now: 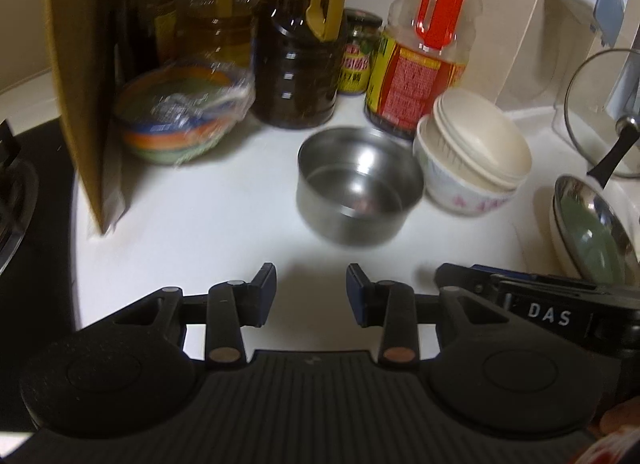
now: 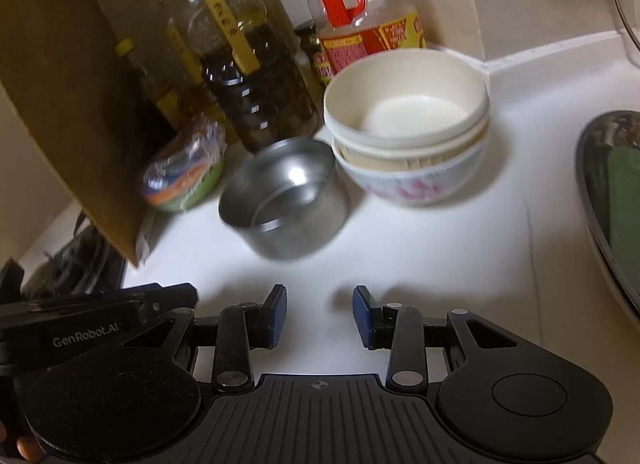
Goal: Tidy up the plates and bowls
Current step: 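Reach both grippers to the steel cup rim and close on it, then lift the steel cup with both grippers and carry it over the cream bowls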
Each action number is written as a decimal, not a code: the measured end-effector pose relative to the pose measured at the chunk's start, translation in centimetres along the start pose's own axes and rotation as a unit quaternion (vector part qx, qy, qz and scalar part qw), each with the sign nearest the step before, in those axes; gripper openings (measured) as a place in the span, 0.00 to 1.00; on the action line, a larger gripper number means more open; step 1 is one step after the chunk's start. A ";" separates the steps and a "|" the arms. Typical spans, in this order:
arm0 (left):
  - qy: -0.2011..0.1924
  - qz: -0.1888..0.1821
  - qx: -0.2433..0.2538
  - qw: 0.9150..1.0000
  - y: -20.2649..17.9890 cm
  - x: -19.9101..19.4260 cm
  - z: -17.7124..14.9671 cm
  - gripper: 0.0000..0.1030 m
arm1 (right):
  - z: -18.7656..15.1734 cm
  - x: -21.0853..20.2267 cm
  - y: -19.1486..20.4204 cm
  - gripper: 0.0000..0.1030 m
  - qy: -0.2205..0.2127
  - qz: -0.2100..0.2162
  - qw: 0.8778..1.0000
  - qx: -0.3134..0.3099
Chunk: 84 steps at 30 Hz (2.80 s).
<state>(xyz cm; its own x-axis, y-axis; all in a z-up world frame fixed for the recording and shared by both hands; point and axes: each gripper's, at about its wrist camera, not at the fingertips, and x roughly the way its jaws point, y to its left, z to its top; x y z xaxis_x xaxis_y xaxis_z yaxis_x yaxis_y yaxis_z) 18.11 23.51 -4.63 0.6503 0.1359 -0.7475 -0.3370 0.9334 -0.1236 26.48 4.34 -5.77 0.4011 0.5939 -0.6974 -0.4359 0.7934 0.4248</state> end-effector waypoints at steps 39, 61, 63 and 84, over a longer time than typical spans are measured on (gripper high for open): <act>0.012 -0.034 0.022 0.999 1.6 4.8 4.4 0.33 | 3.7 4.9 1.1 0.20 0.000 -0.020 1.000 -0.013; 0.035 -0.055 0.038 0.997 0.8 5.0 2.1 0.11 | 2.5 3.2 0.2 0.20 -0.005 -0.027 1.000 0.008; 0.034 -0.054 0.040 0.997 0.7 4.9 1.9 0.11 | 2.3 3.1 0.4 0.19 -0.008 -0.031 0.999 0.000; -0.009 -0.077 0.049 0.996 -1.4 -1.4 0.9 0.10 | 1.2 -3.3 0.9 0.11 -0.055 -0.014 0.998 0.016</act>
<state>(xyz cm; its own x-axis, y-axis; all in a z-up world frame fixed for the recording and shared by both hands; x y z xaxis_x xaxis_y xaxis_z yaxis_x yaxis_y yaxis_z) 18.26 22.31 -2.82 0.7021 -0.0060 -0.7121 -0.1648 0.9714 -0.1707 25.73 3.29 -2.36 0.5003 0.5808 -0.6422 -0.3977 0.8129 0.4254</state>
